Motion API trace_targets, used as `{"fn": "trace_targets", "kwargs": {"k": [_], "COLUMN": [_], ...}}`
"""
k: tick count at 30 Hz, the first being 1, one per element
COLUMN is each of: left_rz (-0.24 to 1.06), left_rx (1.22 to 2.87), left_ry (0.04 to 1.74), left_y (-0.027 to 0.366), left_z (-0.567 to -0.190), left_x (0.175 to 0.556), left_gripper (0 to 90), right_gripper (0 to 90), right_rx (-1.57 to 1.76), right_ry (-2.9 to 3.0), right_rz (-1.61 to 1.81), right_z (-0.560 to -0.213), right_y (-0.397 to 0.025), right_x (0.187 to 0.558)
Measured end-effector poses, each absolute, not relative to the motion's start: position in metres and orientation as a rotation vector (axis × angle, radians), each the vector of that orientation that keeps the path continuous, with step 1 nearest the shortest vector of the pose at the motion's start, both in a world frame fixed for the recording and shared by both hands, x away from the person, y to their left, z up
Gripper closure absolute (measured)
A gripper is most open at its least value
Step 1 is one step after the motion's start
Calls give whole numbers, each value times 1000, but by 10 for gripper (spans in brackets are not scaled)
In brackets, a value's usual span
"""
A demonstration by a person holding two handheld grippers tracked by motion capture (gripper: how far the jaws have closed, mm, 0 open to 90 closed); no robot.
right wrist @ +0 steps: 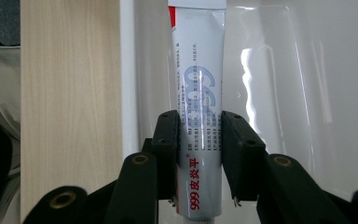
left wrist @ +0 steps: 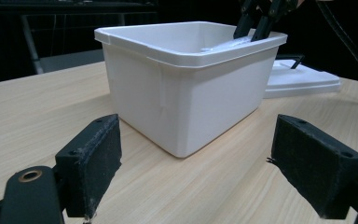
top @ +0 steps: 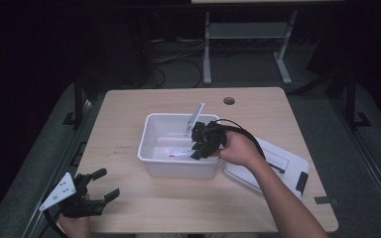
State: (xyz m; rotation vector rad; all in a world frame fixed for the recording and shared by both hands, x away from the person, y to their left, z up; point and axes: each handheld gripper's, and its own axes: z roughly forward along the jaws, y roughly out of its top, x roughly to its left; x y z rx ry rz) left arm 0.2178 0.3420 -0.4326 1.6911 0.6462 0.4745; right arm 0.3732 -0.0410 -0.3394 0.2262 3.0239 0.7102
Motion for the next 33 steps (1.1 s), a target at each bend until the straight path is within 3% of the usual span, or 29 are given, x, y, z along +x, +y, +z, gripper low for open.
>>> {"fn": "trace_targets", "kwargs": {"k": [33], "left_rz": [479], "left_rx": [1687], "left_ry": [645], "left_y": [343], "left_z": [-432], "left_x": [217], "left_gripper": [157], "right_gripper": [674], "right_rx": [279], "right_ry": [3054], "right_rz": [686], "right_z": [-359], "right_y": [-41], "right_x": [378]}}
